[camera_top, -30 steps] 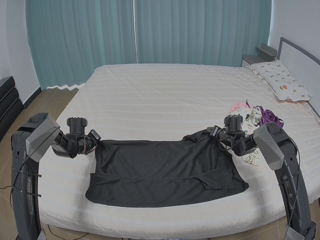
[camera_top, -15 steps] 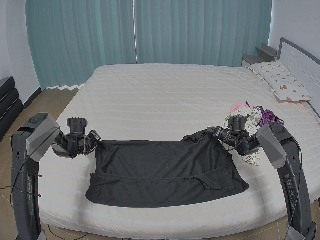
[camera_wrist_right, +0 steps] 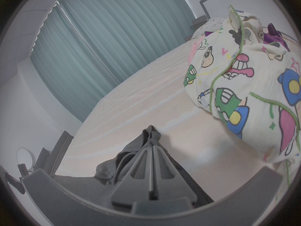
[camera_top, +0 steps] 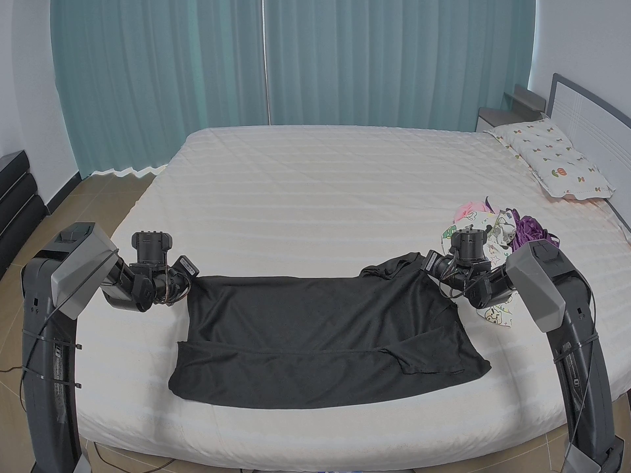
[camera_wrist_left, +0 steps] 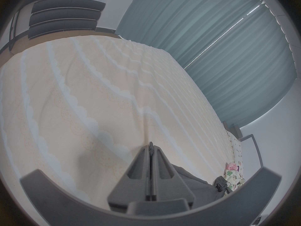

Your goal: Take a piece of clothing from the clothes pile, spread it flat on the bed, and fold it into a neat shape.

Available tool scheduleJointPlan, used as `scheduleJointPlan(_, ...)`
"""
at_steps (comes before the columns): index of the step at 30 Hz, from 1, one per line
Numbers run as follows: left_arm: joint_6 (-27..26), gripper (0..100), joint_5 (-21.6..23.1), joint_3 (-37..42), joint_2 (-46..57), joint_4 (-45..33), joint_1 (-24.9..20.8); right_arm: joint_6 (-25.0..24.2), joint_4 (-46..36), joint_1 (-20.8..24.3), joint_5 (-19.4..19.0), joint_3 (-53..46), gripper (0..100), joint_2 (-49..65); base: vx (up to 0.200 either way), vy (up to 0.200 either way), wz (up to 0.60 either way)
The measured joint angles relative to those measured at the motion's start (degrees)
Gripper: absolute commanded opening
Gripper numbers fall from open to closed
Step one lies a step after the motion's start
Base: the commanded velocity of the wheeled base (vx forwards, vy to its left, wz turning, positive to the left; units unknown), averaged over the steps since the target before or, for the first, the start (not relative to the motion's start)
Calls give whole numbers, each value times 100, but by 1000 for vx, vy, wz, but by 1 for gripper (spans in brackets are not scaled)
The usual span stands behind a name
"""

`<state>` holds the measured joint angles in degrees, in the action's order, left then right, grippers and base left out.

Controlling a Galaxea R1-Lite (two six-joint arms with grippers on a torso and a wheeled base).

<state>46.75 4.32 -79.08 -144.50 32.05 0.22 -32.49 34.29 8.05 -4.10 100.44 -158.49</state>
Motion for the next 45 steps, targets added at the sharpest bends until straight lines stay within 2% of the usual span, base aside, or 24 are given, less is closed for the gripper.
scheduleJointPlan(18,10,0,13,20,152,16,101,69,1117,-89,13,-1204,0,719,0,0,0)
scheduleJointPlan(31,0,0,-11,33,362,35,265,406,1563,60,121,-1230,0,534,0,0,0)
scheduleJointPlan(45,11,0,0,34,430,33,316,369,2097,22,194,-1230,0,542,0,0,0)
